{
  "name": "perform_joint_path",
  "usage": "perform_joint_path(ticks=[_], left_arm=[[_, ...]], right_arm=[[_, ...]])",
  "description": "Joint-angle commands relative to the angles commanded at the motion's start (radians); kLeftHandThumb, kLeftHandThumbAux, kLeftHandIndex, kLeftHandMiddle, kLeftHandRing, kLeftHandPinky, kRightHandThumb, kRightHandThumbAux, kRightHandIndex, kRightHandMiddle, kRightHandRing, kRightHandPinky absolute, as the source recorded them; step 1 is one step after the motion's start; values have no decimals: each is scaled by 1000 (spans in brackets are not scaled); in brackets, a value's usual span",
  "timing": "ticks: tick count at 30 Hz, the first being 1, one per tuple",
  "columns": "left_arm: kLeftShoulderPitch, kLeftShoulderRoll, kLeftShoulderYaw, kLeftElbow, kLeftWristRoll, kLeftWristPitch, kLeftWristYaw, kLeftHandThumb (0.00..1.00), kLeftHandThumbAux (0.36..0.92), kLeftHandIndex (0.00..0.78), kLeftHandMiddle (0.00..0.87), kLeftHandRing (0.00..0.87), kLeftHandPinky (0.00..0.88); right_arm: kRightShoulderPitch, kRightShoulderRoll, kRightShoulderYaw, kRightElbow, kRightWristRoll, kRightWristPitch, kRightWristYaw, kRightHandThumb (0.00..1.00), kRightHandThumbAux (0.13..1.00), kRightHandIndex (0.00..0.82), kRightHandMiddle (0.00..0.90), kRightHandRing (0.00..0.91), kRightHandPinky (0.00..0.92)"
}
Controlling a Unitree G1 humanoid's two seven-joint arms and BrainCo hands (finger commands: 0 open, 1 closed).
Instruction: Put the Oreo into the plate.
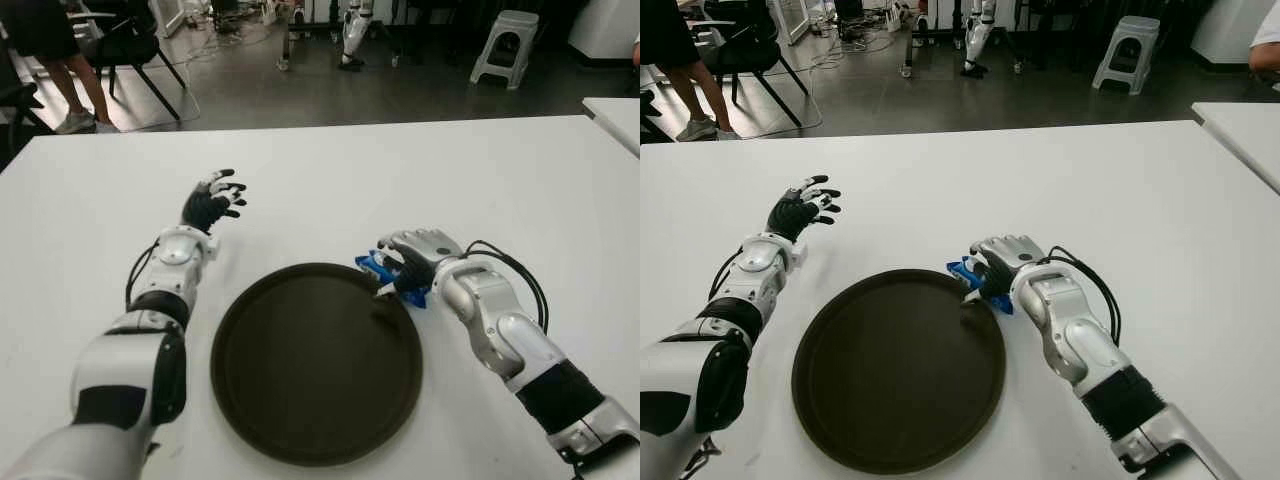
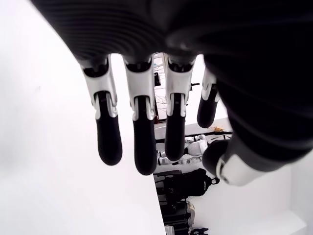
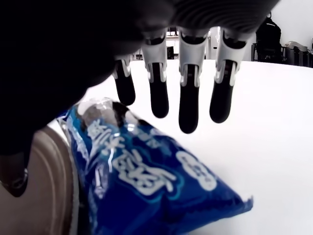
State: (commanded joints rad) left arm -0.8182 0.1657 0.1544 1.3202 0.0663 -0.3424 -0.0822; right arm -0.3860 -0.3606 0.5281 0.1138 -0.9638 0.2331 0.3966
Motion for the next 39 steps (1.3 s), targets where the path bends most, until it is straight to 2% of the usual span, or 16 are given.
perform_joint_path(ticks=[13, 25, 31, 39], left_arm=[[-1, -2, -1, -1, -8, 3, -10, 245, 638, 186, 324, 388, 443], [2, -4, 7, -4, -14, -5, -16, 261, 637, 193, 331, 399, 464], [1, -3, 6, -3, -13, 0, -17, 254, 638, 190, 324, 389, 449], [1, 0, 3, -3, -9, 1, -15, 245, 635, 184, 323, 385, 442]], right_arm=[[-1, 0, 21, -10, -10, 8, 16, 0, 507, 201, 242, 288, 324], [12, 42, 26, -37, -9, 44, 24, 0, 565, 253, 268, 309, 343], [18, 55, 21, -39, -3, 57, 19, 0, 603, 274, 262, 289, 316], [30, 66, 16, -53, -5, 67, 3, 0, 638, 257, 231, 246, 274]])
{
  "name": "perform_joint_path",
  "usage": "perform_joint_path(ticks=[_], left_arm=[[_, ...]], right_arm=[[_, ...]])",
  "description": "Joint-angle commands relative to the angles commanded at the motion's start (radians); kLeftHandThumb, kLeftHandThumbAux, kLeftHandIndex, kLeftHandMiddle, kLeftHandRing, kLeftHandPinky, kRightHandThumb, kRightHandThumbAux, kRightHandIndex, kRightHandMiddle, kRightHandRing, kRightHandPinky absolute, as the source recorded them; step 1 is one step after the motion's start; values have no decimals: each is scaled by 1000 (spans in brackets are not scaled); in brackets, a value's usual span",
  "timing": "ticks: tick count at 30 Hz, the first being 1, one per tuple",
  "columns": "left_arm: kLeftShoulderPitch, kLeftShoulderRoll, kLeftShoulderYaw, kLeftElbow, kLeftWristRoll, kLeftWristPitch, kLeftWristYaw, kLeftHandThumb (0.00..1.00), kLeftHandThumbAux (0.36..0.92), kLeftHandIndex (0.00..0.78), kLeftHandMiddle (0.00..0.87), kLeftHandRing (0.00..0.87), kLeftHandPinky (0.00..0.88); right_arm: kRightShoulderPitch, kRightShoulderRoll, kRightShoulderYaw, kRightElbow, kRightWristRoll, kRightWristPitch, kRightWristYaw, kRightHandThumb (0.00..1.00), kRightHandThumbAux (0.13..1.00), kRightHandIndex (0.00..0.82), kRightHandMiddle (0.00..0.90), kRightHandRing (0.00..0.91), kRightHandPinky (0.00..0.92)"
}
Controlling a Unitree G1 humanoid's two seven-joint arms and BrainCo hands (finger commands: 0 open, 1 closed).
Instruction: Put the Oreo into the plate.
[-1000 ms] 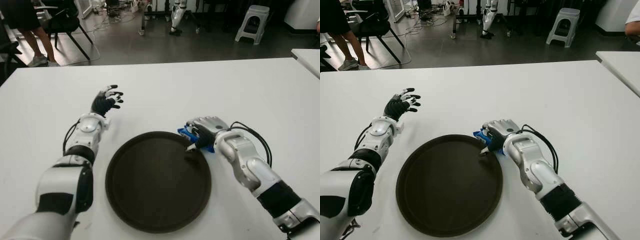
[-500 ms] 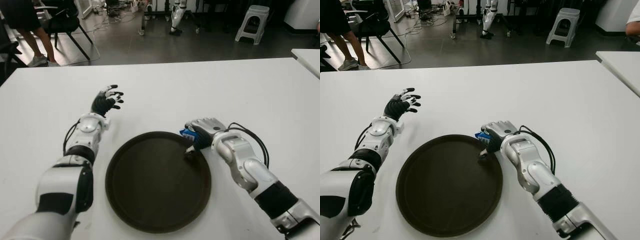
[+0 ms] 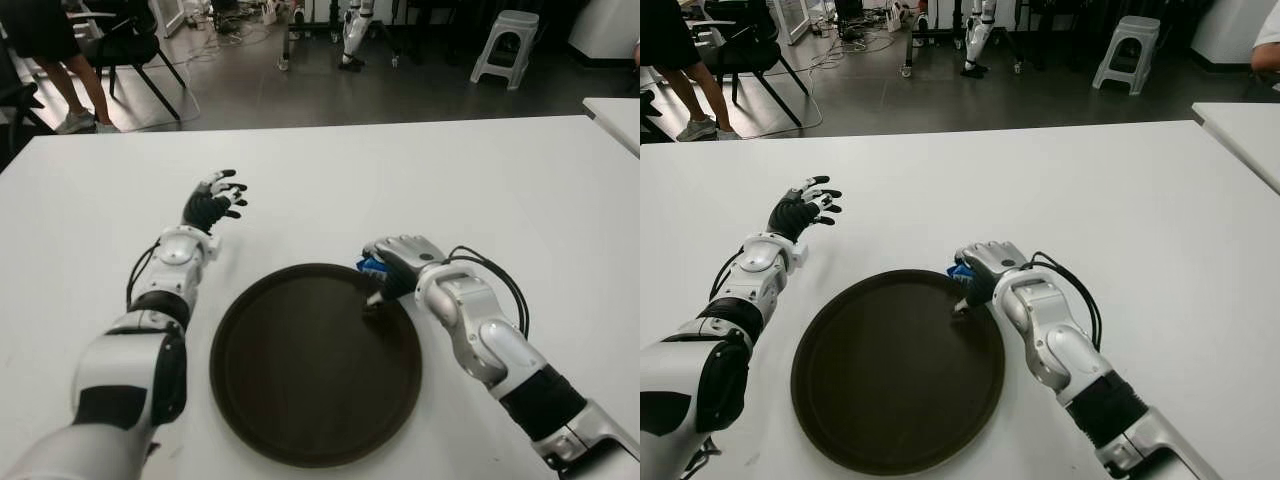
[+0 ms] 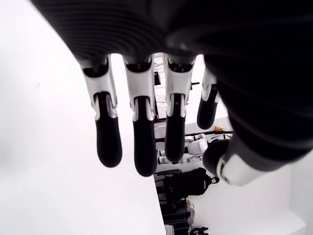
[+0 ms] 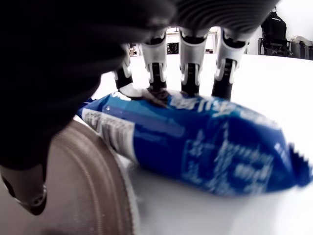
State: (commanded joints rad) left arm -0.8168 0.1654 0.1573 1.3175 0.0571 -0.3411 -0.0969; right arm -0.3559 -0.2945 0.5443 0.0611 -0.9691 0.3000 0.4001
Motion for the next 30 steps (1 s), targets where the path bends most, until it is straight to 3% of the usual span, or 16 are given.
perform_joint_path(ticks=[20, 30], left_arm=[[4, 9, -11, 0, 8, -3, 13, 233, 641, 178, 321, 385, 436], [7, 14, -7, -1, 3, -8, 3, 238, 642, 184, 312, 363, 399]], right_arm=[[7, 33, 3, -5, -5, 59, -9, 0, 682, 251, 241, 258, 281], [1, 30, -4, -1, 1, 61, -20, 0, 670, 223, 224, 238, 251]])
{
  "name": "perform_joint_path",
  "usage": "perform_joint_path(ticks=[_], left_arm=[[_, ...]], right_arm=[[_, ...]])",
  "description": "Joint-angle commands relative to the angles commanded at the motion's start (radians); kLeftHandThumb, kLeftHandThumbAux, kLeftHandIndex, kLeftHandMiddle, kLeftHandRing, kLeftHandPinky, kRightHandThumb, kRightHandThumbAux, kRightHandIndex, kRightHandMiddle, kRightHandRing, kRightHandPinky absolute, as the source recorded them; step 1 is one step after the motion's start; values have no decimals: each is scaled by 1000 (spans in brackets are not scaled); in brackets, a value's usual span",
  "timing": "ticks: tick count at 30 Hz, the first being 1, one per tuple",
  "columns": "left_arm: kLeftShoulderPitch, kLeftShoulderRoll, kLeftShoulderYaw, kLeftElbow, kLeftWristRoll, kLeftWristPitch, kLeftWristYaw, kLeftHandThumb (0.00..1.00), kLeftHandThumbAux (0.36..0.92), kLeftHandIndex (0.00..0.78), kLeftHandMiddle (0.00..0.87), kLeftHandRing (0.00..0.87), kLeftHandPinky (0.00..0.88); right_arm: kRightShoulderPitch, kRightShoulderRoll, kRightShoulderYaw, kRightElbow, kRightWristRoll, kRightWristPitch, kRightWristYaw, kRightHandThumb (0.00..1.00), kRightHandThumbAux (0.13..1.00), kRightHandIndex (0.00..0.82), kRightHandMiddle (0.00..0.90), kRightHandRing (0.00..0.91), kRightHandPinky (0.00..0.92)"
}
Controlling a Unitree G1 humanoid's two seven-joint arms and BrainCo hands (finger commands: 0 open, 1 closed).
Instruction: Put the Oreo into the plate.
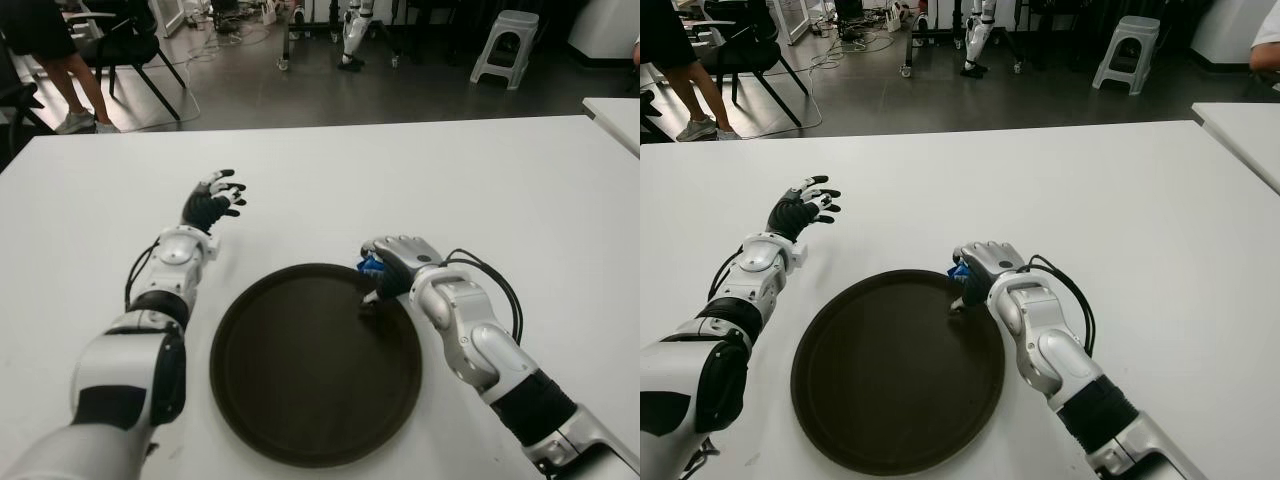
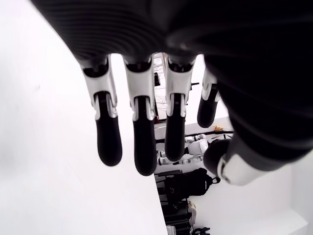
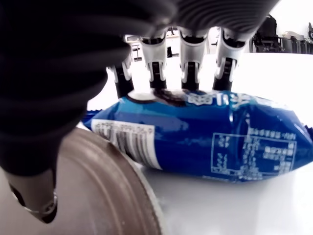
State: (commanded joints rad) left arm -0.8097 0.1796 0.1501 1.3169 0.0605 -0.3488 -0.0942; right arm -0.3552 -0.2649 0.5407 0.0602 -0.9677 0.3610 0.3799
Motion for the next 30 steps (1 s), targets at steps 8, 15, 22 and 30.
perform_joint_path(ticks=[8, 15, 22, 30], left_arm=[[1, 5, -2, 1, 3, 2, 0, 238, 654, 178, 305, 354, 393], [3, 10, -17, 1, 19, -4, 21, 209, 661, 176, 300, 342, 372], [6, 14, -22, 3, 20, -8, 25, 197, 672, 187, 304, 345, 370], [6, 14, -21, 3, 16, -11, 24, 190, 689, 184, 303, 348, 388]], right_arm=[[-6, -2, -5, 9, 0, 10, 0, 0, 692, 230, 233, 249, 260], [-5, -11, -17, 17, 3, 10, -18, 0, 704, 246, 244, 260, 270], [-13, -12, -19, 12, 6, 27, 12, 0, 691, 229, 232, 244, 238], [-13, -20, -25, 5, 16, 24, 22, 0, 689, 208, 217, 234, 236]])
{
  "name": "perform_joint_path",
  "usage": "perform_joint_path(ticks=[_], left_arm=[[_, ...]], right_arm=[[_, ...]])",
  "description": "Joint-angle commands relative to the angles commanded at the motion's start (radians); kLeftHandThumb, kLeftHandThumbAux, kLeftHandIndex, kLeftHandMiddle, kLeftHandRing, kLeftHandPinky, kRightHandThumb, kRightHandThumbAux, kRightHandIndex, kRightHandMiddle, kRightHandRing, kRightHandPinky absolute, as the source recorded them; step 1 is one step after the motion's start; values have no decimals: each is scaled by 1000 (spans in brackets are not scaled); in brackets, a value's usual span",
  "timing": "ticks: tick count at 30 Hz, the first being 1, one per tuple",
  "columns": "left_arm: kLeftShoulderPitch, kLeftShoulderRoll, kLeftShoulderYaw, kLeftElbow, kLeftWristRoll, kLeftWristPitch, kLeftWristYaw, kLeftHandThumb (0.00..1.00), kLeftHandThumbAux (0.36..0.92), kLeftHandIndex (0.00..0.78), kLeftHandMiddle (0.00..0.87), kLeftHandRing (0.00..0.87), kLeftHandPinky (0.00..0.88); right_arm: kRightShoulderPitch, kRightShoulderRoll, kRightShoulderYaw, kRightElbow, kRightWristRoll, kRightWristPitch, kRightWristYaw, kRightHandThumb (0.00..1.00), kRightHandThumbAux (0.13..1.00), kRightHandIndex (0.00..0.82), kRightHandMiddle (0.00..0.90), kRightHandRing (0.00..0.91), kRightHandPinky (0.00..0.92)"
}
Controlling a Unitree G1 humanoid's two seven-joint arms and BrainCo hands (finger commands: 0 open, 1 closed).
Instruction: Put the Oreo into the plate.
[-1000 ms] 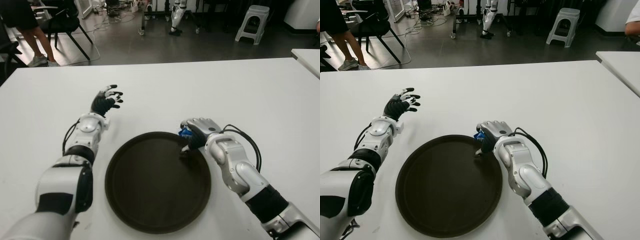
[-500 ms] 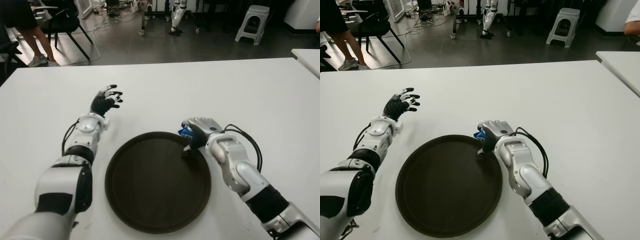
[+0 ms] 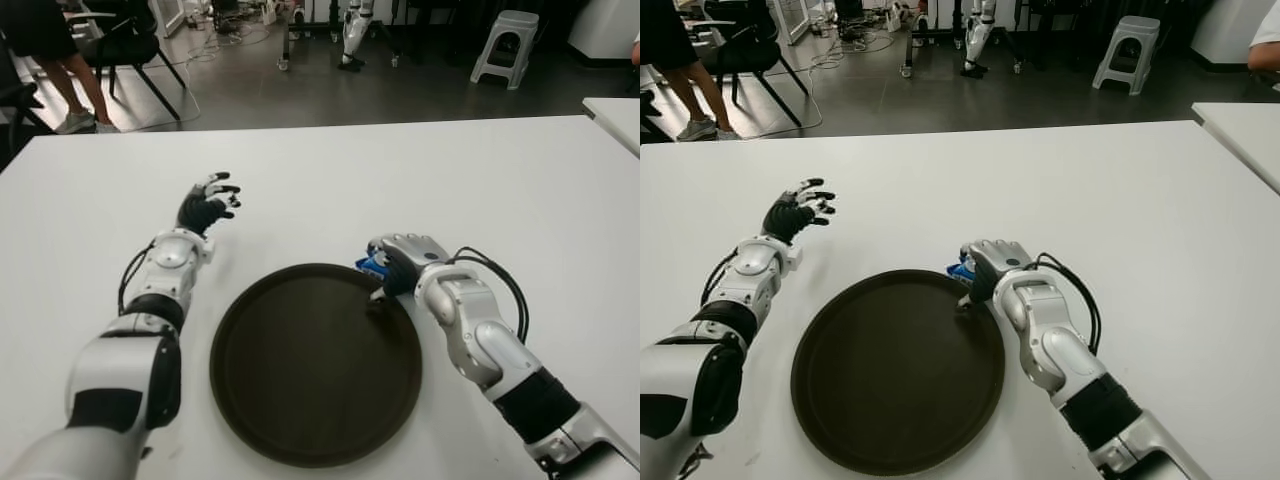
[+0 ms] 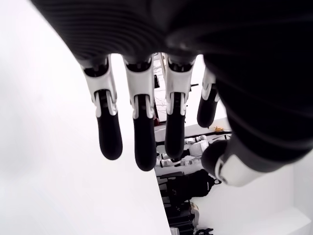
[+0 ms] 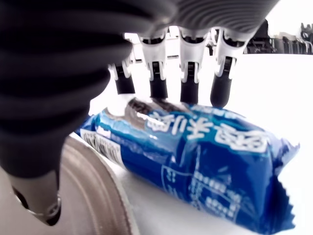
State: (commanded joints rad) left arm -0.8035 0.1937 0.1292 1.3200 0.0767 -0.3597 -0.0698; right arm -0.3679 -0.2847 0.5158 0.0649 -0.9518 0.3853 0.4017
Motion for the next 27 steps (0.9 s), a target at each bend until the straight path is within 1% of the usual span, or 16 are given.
perform_joint_path(ticks=[7, 15, 18, 20, 27], left_arm=[[1, 0, -1, -1, 1, -2, 5, 180, 693, 195, 310, 357, 401], [2, 2, -10, 0, 10, -2, 20, 177, 693, 195, 310, 350, 384], [3, 3, -11, -1, 11, -5, 19, 176, 691, 195, 310, 351, 384], [3, 3, -9, -1, 12, -7, 14, 172, 683, 199, 309, 351, 385], [3, 5, -9, -1, 13, -8, 10, 167, 683, 207, 309, 351, 383]], right_arm=[[1, -1, -1, 1, 1, -1, -4, 0, 695, 217, 228, 248, 248], [-1, -1, -11, 5, 8, 2, -2, 0, 706, 197, 222, 242, 250], [4, 0, -14, -3, 9, 3, -1, 0, 716, 192, 220, 241, 252], [4, -1, -15, -5, 8, 5, 2, 0, 713, 194, 218, 240, 253], [2, 1, -15, -4, 2, 16, 15, 0, 707, 191, 214, 236, 241]])
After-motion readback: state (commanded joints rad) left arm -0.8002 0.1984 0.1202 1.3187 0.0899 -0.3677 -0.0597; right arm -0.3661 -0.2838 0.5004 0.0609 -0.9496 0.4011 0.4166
